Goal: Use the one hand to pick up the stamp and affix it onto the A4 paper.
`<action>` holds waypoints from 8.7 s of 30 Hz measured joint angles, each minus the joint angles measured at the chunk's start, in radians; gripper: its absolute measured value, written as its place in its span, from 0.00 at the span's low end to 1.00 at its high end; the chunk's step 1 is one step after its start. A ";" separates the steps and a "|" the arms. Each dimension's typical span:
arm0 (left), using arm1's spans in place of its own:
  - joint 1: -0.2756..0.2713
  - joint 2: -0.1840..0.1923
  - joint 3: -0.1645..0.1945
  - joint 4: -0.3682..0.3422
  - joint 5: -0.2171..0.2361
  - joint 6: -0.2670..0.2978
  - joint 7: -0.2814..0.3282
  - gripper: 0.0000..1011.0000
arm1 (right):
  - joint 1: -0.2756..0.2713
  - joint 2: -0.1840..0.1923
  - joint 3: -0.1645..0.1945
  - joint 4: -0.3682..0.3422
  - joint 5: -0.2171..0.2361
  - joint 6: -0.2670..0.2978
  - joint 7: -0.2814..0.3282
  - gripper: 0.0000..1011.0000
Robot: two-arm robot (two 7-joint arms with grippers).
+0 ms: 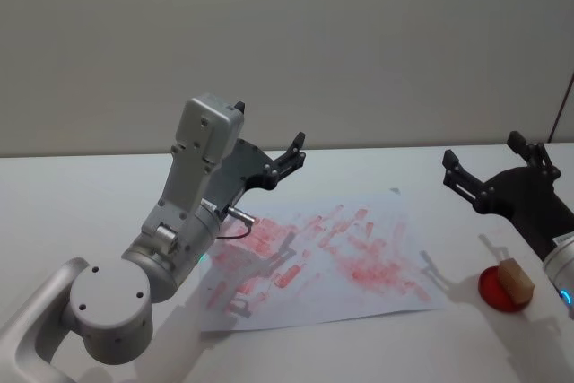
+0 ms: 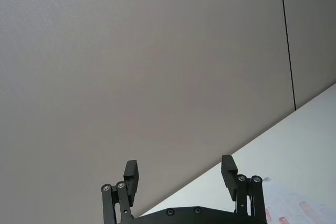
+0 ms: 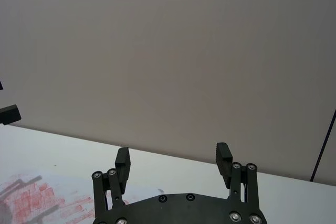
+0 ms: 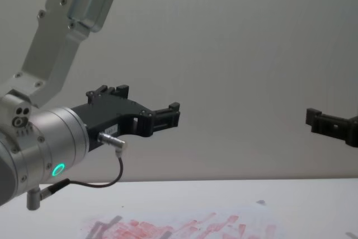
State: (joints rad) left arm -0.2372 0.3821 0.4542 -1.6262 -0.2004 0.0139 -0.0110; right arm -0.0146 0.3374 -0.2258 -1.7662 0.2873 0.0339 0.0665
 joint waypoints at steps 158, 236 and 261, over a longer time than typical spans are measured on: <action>0.000 0.000 0.000 0.000 0.000 0.000 0.000 0.99 | -0.122 0.045 0.034 -0.067 -0.083 0.348 -0.041 0.21; 0.000 0.000 0.000 0.000 0.000 0.000 0.000 0.99 | 0.184 -0.098 -0.071 0.203 -0.203 0.189 0.364 0.21; 0.000 0.000 0.000 0.000 0.000 0.000 0.000 0.99 | -0.047 0.067 0.058 -0.067 0.012 0.295 0.080 0.21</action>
State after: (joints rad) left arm -0.2372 0.3821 0.4542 -1.6262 -0.2004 0.0138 -0.0109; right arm -0.0615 0.4042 -0.1683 -1.8335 0.2990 0.3288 0.1462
